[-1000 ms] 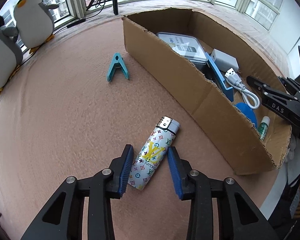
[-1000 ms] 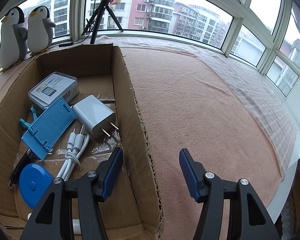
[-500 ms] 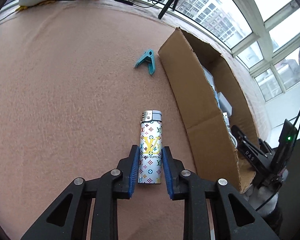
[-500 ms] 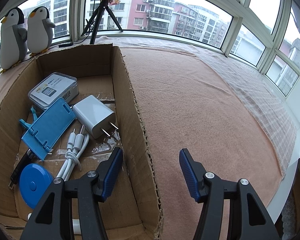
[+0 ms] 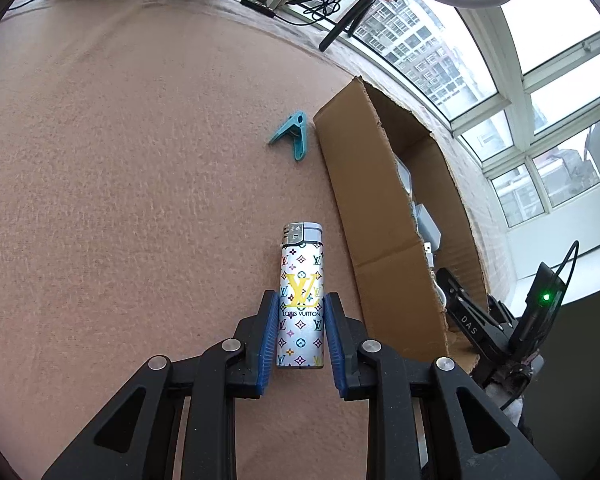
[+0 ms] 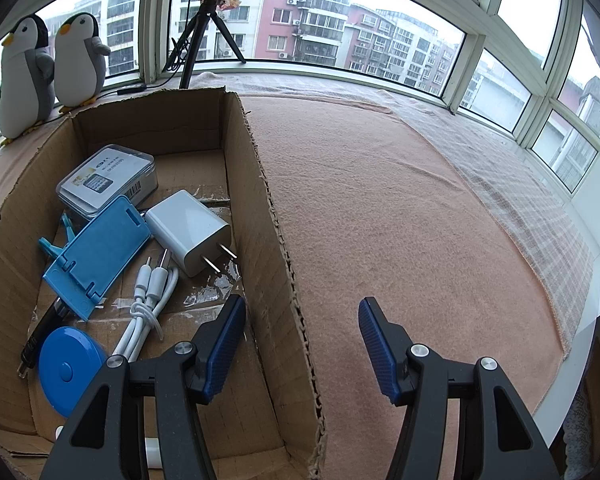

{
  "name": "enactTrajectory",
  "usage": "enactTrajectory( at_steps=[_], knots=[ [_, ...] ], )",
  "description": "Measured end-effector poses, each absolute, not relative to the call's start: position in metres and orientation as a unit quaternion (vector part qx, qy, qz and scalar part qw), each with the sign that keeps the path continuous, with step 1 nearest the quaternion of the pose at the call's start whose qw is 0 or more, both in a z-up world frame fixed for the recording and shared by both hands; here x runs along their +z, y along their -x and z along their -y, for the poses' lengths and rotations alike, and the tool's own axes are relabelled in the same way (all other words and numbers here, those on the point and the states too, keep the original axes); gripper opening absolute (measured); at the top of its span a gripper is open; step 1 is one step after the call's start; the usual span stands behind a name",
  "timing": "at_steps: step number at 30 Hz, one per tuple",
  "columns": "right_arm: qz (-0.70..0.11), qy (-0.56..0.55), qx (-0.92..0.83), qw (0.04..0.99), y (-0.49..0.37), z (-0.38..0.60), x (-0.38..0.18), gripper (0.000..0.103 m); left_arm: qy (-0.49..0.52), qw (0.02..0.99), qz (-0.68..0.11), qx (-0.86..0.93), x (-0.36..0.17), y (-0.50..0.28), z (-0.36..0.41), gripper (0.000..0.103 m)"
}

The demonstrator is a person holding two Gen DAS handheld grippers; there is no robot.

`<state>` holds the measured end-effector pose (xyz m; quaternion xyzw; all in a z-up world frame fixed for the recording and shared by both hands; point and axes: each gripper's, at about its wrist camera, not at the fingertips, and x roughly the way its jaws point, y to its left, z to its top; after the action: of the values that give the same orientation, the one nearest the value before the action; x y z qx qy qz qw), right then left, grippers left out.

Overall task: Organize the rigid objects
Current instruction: 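Carry the patterned lighter into the box and open the left tool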

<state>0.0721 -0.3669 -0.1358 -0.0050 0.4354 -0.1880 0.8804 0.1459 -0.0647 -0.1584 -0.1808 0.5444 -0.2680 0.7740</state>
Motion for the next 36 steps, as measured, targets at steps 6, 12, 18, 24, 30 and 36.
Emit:
enactTrajectory(
  at_steps=[6, 12, 18, 24, 30, 36],
  knots=[
    [-0.435, 0.005, -0.188, 0.88, -0.072, 0.367, -0.136, 0.054, 0.168, 0.79, -0.522, -0.275, -0.133, -0.14, 0.063, 0.025],
    [-0.435, 0.005, -0.188, 0.88, -0.072, 0.367, -0.136, 0.054, 0.146, 0.801, -0.499, -0.295, -0.102, -0.14, 0.085, 0.025],
    [-0.435, 0.005, -0.188, 0.88, -0.072, 0.367, -0.136, 0.055, 0.097, 0.814, -0.484, -0.307, -0.08, -0.14, 0.123, 0.025],
    [-0.435, 0.005, -0.188, 0.88, -0.072, 0.367, -0.136, 0.055, 0.065, 0.813, -0.483, -0.317, -0.077, -0.147, 0.166, 0.025],
    [-0.435, 0.005, -0.187, 0.881, -0.072, 0.366, -0.136, 0.055, 0.036, 0.815, -0.483, -0.319, -0.081, -0.15, 0.194, 0.025],
    [-0.435, 0.005, -0.187, 0.881, -0.072, 0.366, -0.136, 0.055, 0.015, 0.818, -0.485, -0.31, -0.089, -0.153, 0.209, 0.025]
  ],
)
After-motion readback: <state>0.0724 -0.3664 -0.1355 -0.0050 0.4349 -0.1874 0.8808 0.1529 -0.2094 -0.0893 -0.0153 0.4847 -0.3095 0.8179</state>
